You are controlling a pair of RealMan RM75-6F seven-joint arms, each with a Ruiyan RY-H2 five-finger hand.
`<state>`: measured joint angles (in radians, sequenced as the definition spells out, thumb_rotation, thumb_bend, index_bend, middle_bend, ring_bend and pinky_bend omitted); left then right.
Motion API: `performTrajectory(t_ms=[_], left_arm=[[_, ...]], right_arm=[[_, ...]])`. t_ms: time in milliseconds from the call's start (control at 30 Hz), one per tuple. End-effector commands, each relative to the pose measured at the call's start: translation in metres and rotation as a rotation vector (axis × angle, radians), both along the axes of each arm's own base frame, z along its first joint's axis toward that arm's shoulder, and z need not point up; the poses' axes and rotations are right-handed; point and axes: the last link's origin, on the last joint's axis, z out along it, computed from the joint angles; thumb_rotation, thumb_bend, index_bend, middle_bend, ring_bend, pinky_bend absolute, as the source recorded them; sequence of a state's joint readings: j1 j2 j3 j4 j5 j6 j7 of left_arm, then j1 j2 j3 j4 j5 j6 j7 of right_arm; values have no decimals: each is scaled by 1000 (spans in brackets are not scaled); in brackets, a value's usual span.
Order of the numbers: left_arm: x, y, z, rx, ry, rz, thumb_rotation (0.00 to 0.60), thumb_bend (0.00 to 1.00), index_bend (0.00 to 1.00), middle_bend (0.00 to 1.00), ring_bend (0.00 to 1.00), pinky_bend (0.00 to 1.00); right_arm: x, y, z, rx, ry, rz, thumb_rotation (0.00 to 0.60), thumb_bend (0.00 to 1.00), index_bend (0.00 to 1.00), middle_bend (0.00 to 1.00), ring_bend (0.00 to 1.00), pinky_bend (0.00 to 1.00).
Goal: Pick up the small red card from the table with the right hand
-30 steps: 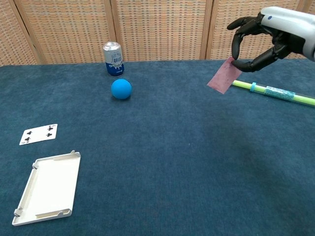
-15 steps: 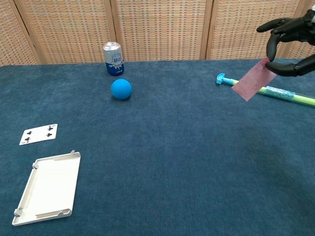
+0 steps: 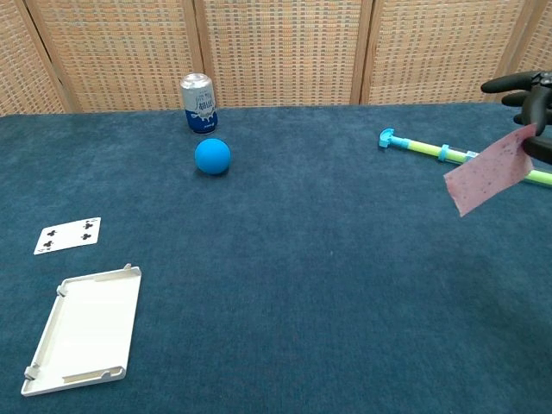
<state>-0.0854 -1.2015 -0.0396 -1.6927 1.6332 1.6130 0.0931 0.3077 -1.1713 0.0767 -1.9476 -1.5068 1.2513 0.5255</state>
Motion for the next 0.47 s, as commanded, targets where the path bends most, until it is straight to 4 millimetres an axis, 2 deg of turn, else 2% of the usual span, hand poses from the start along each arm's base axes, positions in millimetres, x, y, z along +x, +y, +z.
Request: performTrajectory(t_ms=[33,467], left_arm=[[-1,1,0,-2,-2,2,600,154,0,0,0,79],[0,0,3,6,-12,-3,600,155,0,0,0,79]], right_arm=[[-3,1,0,4,5,-1,600,536,627,166,0,0],[-6,-1,-5,-3,20,-7,600,537,627,166,0,0]])
